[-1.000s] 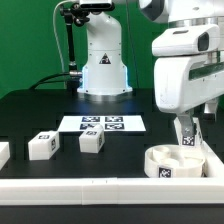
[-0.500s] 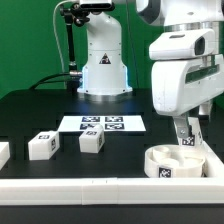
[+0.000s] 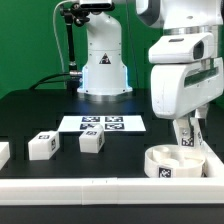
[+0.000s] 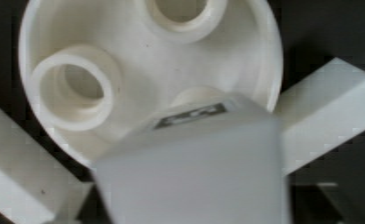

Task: Assemble stool

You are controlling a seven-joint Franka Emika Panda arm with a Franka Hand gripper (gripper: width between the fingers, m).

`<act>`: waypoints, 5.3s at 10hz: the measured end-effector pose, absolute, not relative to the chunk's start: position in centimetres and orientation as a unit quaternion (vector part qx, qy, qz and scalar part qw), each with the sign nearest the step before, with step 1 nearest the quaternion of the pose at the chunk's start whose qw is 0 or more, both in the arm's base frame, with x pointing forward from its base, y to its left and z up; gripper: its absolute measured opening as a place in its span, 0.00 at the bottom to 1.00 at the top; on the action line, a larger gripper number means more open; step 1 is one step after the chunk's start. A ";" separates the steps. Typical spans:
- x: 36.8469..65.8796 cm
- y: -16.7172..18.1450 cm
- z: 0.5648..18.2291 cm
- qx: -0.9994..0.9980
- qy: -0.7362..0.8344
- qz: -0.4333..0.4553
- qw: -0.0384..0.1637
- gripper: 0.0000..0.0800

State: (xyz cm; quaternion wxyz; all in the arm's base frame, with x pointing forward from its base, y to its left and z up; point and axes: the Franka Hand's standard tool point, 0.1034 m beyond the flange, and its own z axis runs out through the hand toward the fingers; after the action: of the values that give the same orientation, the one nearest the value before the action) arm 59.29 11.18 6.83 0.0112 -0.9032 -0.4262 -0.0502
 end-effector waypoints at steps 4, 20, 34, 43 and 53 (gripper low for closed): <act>59.3 11.2 6.8 -0.908 -0.416 -0.050 0.012 0.42; 59.3 11.4 6.8 -0.958 0.275 -0.025 0.073 0.43; 59.6 12.3 7.1 -0.693 0.710 0.058 0.112 0.43; 59.6 11.6 6.7 -0.431 0.889 0.074 0.137 0.43; 60.6 10.5 11.4 -0.551 0.815 0.069 0.164 0.81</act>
Offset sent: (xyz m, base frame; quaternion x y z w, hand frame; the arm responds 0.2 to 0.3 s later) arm 0.0000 0.0000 0.0000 0.0000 0.0000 0.0000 1.0000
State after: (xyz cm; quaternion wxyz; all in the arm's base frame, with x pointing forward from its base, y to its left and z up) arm 60.57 10.48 11.36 0.1639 -0.5512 0.8152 0.0693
